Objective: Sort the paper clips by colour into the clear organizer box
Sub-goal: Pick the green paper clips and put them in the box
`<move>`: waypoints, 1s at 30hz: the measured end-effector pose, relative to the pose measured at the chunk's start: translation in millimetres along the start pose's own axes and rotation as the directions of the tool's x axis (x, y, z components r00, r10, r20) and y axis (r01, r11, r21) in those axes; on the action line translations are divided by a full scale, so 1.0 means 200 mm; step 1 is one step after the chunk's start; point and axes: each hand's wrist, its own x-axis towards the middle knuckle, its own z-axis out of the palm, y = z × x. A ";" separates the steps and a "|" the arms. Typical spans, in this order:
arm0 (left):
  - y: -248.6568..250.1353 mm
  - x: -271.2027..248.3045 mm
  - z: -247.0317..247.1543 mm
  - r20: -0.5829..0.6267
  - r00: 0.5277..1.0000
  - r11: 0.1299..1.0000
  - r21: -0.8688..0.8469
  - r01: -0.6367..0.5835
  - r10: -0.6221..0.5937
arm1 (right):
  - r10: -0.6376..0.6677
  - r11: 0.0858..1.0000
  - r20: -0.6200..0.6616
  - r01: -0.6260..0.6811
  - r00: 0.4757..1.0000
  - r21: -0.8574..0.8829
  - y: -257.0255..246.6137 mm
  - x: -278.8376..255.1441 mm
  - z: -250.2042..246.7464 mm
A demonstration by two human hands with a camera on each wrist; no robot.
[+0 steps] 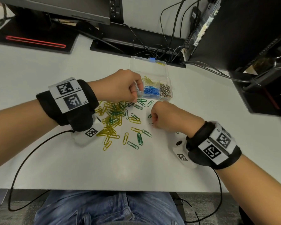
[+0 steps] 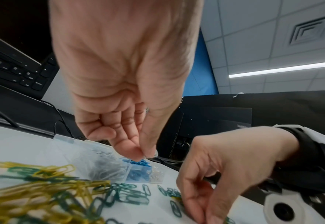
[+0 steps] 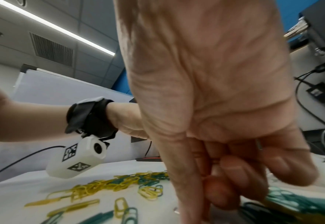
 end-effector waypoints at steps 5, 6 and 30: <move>-0.02 0.06 -0.04 -0.191 0.980 0.999 0.014 0.053 -0.049 | 0.019 0.998 0.101 -0.014 0.995 -0.053 0.00 0.00 -0.01; -0.03 0.08 -0.04 -0.223 0.973 0.998 0.004 0.069 -0.066 | 0.025 0.999 0.109 -0.021 0.994 -0.037 0.00 0.00 -0.01; 0.00 -0.07 0.09 0.285 0.958 0.834 0.518 -0.189 0.040 | -0.114 0.976 -0.183 0.144 0.977 0.163 -0.03 0.14 -0.11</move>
